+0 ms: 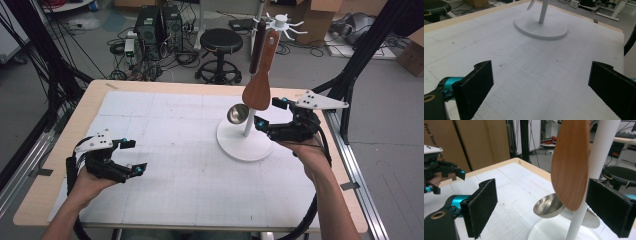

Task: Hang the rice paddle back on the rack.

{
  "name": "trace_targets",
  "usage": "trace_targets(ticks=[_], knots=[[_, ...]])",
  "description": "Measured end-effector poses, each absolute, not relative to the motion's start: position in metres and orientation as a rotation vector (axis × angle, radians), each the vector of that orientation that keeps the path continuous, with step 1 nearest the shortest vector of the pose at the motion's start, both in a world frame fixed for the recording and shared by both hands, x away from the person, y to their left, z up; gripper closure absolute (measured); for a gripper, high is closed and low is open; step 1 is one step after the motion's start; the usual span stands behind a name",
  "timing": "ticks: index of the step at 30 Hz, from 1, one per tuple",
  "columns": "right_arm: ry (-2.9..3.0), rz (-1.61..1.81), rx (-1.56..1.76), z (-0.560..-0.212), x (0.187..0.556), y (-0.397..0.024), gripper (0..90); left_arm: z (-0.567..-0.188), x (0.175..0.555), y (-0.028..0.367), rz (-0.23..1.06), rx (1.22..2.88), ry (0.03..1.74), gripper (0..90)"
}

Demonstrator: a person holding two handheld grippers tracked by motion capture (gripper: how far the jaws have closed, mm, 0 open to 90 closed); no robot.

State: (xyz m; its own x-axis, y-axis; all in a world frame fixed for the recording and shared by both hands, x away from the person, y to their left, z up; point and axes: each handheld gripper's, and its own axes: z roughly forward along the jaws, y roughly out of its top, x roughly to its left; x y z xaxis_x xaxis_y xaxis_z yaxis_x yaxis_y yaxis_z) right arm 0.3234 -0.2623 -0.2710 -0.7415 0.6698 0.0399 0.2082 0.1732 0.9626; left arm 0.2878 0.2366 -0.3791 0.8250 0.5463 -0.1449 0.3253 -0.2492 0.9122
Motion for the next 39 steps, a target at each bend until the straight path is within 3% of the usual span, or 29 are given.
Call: trace_targets(ticks=[7,39], knots=[[2.078,1.574,0.842,-0.287,0.319,-0.260,1.6,-0.380,0.288,0.237,0.244,1.861,0.673,5.8],[2.160,1.543,0.952,-0.359,0.303,-0.259,0.2,-0.385,0.292,0.247,0.255,1.857,0.730,1.7]])
